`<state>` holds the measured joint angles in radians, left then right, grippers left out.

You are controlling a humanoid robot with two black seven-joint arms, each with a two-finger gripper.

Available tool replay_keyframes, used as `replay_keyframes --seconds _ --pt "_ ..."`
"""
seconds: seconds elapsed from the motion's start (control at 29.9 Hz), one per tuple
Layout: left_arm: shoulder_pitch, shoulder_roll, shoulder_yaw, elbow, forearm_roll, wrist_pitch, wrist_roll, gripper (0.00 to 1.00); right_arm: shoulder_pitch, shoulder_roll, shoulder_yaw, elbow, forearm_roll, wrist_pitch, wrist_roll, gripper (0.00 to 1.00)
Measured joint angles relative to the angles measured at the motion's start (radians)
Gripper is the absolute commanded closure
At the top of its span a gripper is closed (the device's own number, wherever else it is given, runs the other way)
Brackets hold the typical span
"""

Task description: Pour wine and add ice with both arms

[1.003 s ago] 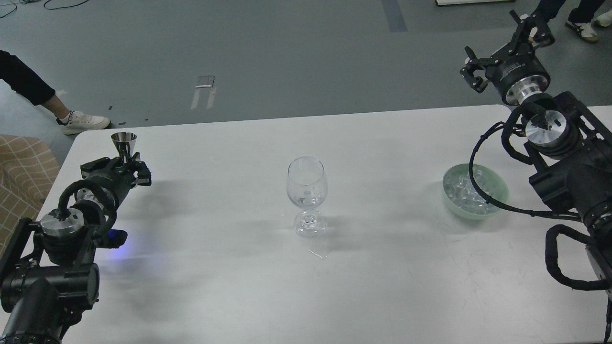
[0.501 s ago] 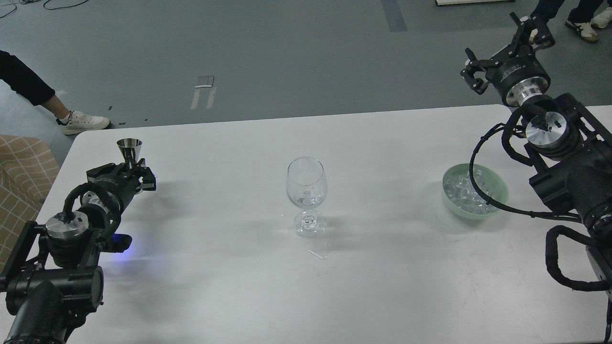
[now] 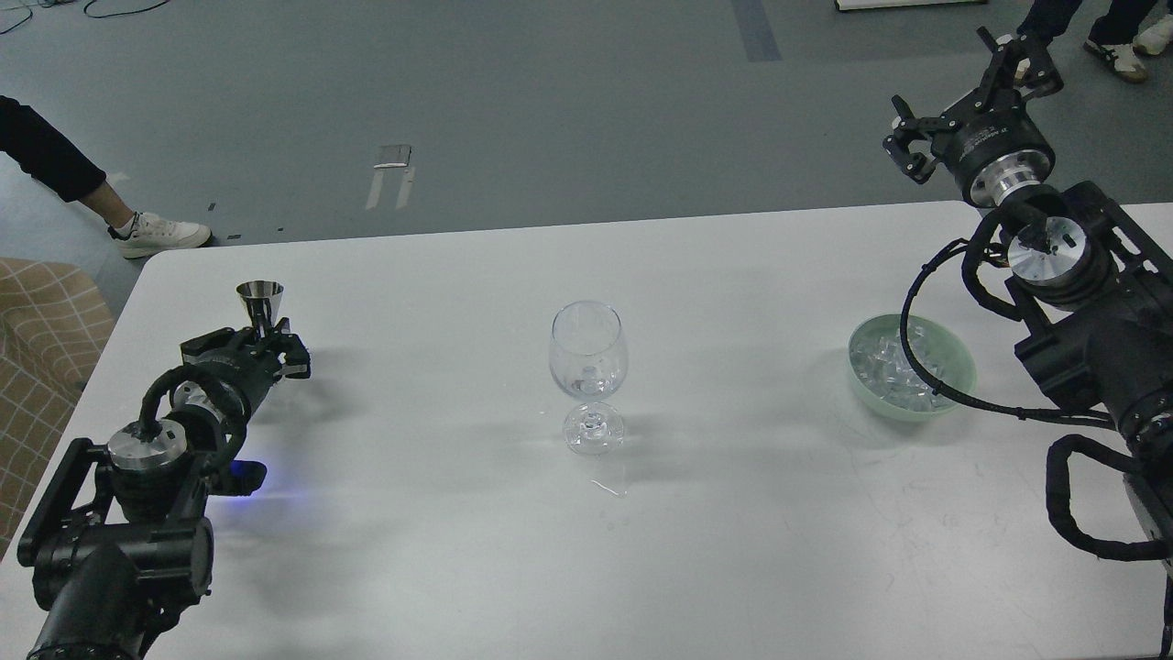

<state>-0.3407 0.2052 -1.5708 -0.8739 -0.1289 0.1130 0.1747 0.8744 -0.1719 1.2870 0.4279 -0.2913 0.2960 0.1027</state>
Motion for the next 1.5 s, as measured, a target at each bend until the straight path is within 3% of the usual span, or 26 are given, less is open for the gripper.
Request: replay_keyframes --seconds 0.74,1.07,1.24,1.5 --pt "-0.001 -0.004 0.001 0.005 0.008 -0.004 -0.001 0.96 -0.002 0.000 0.000 0.000 0.000 0.000 -0.001 0.00" --pt "0.000 -0.006 0.002 0.027 0.012 -0.018 -0.001 0.88 -0.002 0.000 0.000 -0.002 0.000 0.000 -0.001 0.00" --pt "0.000 -0.011 0.002 0.039 0.013 -0.037 -0.001 0.78 -0.002 0.000 0.000 -0.002 0.000 0.000 -0.001 0.00" --pt "-0.002 -0.013 0.003 0.031 0.014 -0.037 -0.001 0.74 -0.002 0.000 0.000 -0.002 0.000 0.000 0.000 0.00"
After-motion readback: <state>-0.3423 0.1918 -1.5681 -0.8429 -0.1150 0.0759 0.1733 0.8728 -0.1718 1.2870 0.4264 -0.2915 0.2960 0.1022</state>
